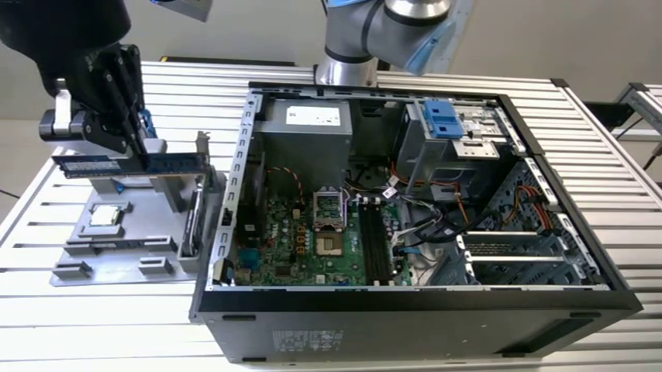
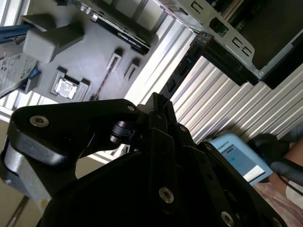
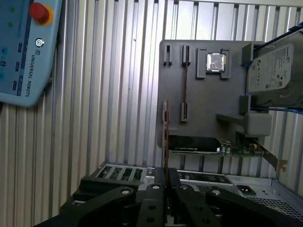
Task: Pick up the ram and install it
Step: 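Pick up the ram and move it above insertion slot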
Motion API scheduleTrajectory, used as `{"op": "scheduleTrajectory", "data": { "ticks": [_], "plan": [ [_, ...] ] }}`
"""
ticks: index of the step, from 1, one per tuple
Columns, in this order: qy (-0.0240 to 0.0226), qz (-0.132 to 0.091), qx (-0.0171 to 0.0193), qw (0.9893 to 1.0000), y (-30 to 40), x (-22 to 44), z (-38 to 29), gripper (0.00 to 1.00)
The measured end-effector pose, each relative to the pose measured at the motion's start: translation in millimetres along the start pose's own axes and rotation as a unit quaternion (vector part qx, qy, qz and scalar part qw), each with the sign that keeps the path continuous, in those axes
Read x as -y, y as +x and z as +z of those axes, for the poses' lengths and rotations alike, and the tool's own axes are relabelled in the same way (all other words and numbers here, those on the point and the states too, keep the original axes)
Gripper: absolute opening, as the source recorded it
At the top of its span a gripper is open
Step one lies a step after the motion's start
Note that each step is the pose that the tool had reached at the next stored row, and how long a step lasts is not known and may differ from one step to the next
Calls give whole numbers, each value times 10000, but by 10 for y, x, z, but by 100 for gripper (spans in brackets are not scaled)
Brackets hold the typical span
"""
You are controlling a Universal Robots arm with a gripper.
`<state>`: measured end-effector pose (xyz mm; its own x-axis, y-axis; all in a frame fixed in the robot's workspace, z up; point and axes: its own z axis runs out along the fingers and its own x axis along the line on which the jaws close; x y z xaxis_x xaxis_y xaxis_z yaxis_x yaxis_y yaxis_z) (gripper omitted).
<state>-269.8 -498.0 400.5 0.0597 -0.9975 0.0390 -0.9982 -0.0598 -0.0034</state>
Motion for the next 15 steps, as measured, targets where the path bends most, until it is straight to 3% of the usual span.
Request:
{"op": "scheduleTrajectory", "data": {
  "ticks": [15],
  "plan": [
    [0,0,0,10000,10,164,1,0]
  ]
}}
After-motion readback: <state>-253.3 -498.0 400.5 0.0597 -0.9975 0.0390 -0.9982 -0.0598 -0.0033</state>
